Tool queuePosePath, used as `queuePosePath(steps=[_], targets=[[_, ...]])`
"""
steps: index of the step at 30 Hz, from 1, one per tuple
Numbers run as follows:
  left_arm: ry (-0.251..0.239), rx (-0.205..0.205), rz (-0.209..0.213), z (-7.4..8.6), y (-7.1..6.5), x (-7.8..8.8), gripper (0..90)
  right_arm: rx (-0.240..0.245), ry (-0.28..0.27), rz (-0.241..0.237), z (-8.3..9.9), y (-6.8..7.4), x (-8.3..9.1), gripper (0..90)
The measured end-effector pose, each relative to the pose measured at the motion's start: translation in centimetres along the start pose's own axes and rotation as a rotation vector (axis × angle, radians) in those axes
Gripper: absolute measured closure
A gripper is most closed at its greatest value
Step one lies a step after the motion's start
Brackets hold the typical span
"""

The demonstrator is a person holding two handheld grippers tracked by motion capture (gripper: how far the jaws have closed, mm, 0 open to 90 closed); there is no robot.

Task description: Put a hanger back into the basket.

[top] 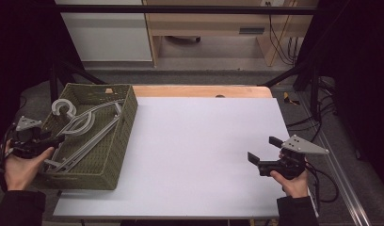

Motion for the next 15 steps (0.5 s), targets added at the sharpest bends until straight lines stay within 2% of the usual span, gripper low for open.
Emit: queuePosePath(steps=[3,6,10,12,15], targets=[[-0.071,0.009,0.064,-0.8,-2.0,0.7,45.0,-0.001,-0.007,0.000,-0.1,0.0,0.0,1.3],[-0.142,0.015,0.167,-1.3,-4.8,1.5,40.5,-0.002,-0.010,-0.005,-0.1,0.0,0.0,1.1],[-0.218,0.012,0.272,-1.6,-8.1,2.3,34.1,-0.017,-0.021,-0.001,-0.2,0.0,0.0,1.0],[-0.249,0.009,0.313,-1.6,-9.8,2.7,30.1,-0.021,-0.025,-0.002,-0.3,0.0,0.1,1.0],[-0.269,-0.004,0.347,-1.5,-11.6,2.9,23.6,-0.023,-0.030,-0.005,-0.3,0.1,0.2,1.0]])
Point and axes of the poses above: each handheld gripper's, and its own axes: x roughly backward along the jaws, z roughly out of its underside, y roughly to its left, the point moved 9 cm from there along -x, roughly forward along the jaws, and after that the axes turned 7 degrees about x, right-handed, at the moved point
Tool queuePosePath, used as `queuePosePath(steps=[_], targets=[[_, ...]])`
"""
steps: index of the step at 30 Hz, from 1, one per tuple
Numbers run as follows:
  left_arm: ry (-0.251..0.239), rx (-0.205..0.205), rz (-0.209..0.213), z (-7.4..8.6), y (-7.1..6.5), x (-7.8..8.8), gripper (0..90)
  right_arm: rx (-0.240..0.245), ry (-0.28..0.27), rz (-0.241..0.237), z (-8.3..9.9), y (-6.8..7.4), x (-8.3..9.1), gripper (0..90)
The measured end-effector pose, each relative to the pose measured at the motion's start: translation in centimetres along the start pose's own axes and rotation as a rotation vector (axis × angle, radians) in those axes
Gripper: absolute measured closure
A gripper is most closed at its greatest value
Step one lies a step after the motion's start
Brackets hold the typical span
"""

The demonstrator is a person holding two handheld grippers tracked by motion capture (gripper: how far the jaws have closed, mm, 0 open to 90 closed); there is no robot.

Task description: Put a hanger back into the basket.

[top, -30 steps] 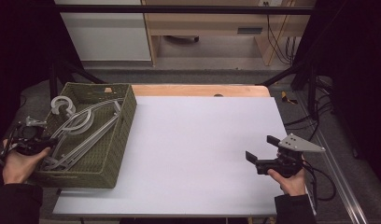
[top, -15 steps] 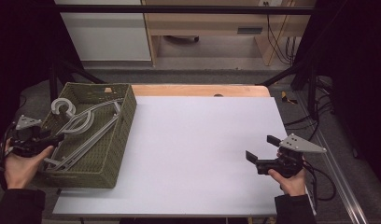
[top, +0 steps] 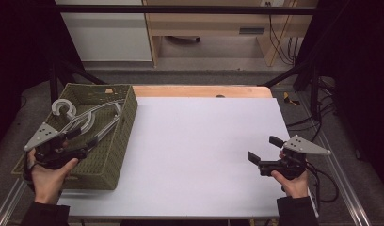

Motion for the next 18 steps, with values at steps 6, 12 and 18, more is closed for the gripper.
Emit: queuePosePath(steps=[6,12,18], targets=[[-0.012,0.003,0.103,1.0,-3.7,-1.0,12.6,0.003,-0.010,0.000,-0.1,-0.1,0.2,0.9],[0.004,-0.012,0.139,2.5,-5.4,-2.1,10.6,-0.009,-0.024,-0.004,0.0,-0.2,0.3,1.0],[0.020,-0.031,0.156,3.3,-6.1,-2.8,10.1,-0.010,-0.029,-0.003,0.1,-0.3,0.5,1.0]])
Point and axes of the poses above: each handheld gripper's, and its own axes: x roughly backward along the jaws, z roughly out of its underside, y roughly to its left, the point moved 9 cm from there along -x, roughly forward along the jaws, and after that the axes turned 7 degrees about x, right-handed, at the moved point
